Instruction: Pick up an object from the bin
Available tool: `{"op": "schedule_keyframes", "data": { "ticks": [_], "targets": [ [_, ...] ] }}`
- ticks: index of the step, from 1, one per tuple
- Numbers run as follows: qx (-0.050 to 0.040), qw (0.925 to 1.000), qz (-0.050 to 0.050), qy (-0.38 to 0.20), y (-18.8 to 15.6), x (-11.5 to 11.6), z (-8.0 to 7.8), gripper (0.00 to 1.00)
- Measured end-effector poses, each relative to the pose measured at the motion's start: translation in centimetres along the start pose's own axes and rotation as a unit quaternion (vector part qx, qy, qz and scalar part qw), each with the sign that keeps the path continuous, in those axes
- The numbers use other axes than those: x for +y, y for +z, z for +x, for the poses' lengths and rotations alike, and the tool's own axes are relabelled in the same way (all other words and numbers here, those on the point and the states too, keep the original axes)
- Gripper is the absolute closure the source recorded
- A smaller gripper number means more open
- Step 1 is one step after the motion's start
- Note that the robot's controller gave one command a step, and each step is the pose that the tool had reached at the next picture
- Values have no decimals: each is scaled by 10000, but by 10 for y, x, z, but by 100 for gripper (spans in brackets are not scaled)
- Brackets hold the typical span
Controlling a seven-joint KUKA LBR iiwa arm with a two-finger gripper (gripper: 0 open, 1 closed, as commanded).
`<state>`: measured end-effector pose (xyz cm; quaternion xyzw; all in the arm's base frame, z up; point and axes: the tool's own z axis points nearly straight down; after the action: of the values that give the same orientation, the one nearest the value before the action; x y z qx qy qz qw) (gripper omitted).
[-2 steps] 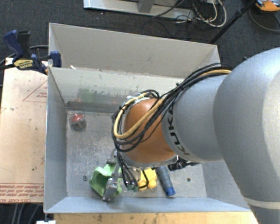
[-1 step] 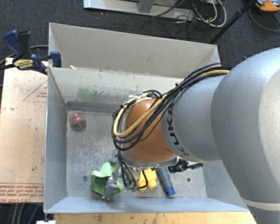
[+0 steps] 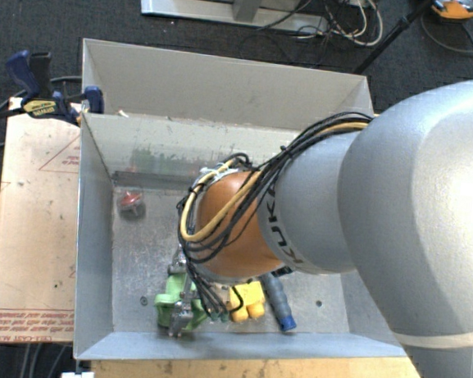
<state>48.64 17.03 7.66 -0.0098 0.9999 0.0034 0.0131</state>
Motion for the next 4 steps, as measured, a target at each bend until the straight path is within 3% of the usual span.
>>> {"op": "schedule_keyframes", "data": {
  "ticks": [1, 2, 3, 4],
  "targets": [
    [-55, 9943, -34, -1066, -1, -14, -2, 0],
    [-63, 9943, -36, -1064, -1, -13, -3, 100],
    [104, 9944, 8, -1056, -51, -12, -6, 100],
    [121, 9944, 11, -1046, -61, -12, -6, 100]
  ]
}}
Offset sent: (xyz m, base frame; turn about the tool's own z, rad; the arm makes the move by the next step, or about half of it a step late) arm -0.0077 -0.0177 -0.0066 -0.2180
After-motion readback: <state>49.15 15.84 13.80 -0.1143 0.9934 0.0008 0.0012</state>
